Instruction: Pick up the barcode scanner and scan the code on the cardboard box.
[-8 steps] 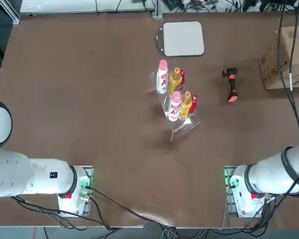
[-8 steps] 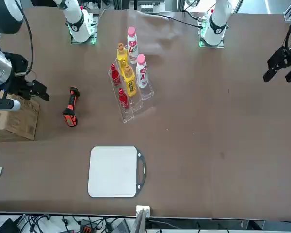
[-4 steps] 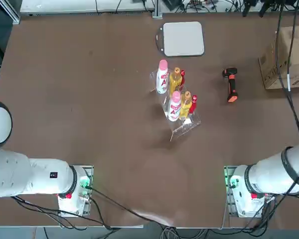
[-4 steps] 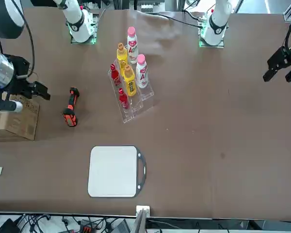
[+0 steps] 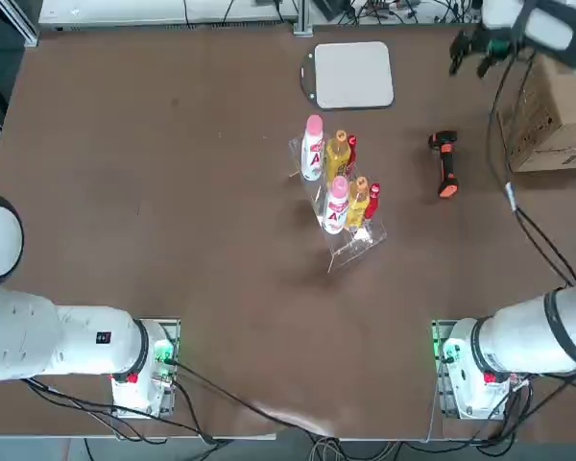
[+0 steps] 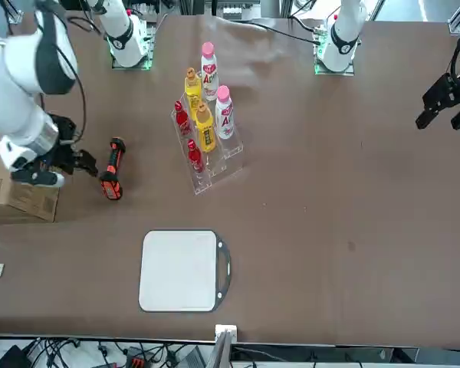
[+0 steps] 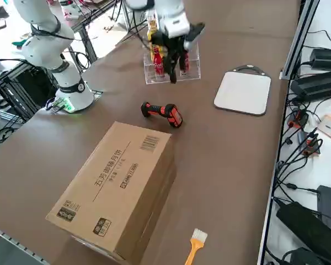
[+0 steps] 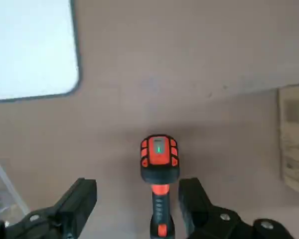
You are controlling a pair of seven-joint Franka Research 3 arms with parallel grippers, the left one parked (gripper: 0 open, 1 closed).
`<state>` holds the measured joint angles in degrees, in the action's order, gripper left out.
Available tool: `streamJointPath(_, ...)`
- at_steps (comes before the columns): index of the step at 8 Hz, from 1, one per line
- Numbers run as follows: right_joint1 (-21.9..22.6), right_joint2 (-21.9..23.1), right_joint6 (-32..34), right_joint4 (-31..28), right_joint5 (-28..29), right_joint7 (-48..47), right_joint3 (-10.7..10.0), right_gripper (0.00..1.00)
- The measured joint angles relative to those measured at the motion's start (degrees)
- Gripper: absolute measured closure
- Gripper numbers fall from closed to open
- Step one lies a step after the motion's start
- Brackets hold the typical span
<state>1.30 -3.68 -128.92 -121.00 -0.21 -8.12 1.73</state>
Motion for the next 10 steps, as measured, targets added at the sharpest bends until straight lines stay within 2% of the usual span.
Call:
streamJointPath(1, -0.22, 0.41, -6.16, -7.29, -0.01, 0.0, 0.0, 0.0)
streamJointPath(2, -0.25, -0.07, -8.63, -11.11, -0.01, 0.0, 0.0, 0.0)
streamJointPath(6, -0.66, -5.31, -10.66, -12.52, -0.01, 0.01, -0.01, 0.0)
streamJointPath(10, -0.72, -9.79, -18.75, -14.48, -0.01, 0.85, -0.01, 0.0)
